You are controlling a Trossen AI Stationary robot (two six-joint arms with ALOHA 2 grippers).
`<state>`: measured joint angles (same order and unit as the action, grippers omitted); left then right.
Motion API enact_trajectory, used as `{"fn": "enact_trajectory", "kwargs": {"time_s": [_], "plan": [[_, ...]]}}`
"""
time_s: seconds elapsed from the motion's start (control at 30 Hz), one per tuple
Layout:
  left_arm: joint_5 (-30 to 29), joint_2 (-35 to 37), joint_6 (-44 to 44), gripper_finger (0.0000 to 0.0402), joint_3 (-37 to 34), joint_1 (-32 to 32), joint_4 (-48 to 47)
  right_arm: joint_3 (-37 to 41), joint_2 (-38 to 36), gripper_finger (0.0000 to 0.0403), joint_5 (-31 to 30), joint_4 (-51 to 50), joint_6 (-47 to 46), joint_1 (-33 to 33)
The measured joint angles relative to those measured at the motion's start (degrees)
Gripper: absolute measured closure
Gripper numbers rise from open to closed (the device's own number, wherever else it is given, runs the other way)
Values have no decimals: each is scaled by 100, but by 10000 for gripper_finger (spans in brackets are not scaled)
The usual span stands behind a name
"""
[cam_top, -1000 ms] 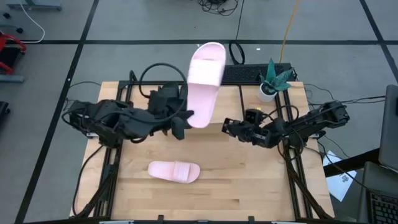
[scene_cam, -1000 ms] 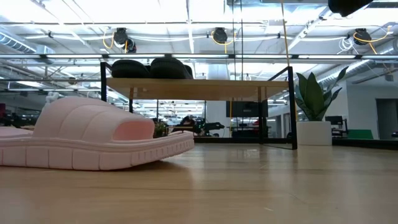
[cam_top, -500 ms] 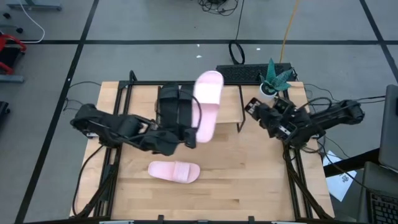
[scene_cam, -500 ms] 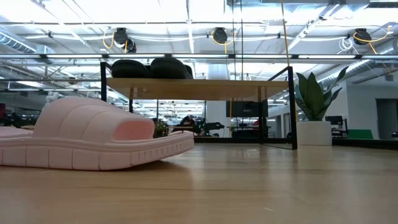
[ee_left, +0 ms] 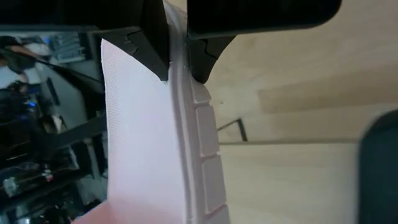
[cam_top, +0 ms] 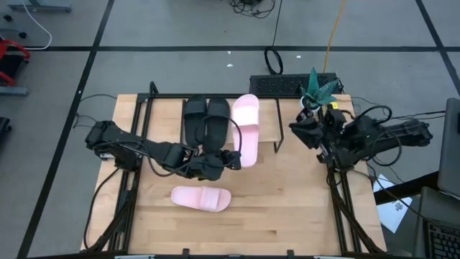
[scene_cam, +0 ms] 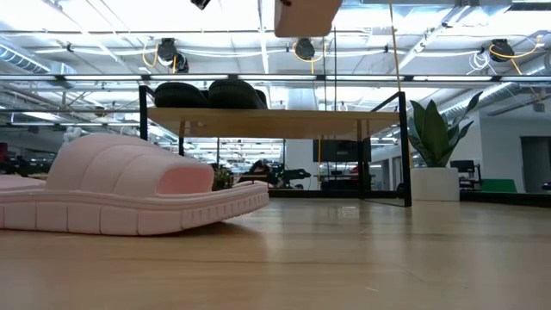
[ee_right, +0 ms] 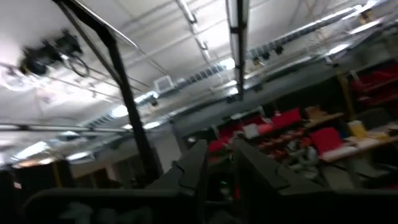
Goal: Pick and place slides into the shelf
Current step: Put the top pink slide on the shelf
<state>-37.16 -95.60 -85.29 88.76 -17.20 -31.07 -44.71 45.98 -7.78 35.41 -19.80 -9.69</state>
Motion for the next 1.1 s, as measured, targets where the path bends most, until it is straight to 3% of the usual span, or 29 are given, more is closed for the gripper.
{"fn": "enact_trajectory", "kwargs": {"time_s": [0.2,0.5,0.8,1.1], "plan": [[33,3,-77,392,-28,211,-475,0,-437,335,-9,-908,-121,478],[606,1,145,392,-28,708,-520,0,-285,335,32,-1458,-157,704],[1221,-487,-139,392,-25,1068,-254,-2,-281,335,63,-1929,-41,869],[1338,-724,-524,392,-19,1270,240,0,-364,335,954,-1946,-50,1206]]}}
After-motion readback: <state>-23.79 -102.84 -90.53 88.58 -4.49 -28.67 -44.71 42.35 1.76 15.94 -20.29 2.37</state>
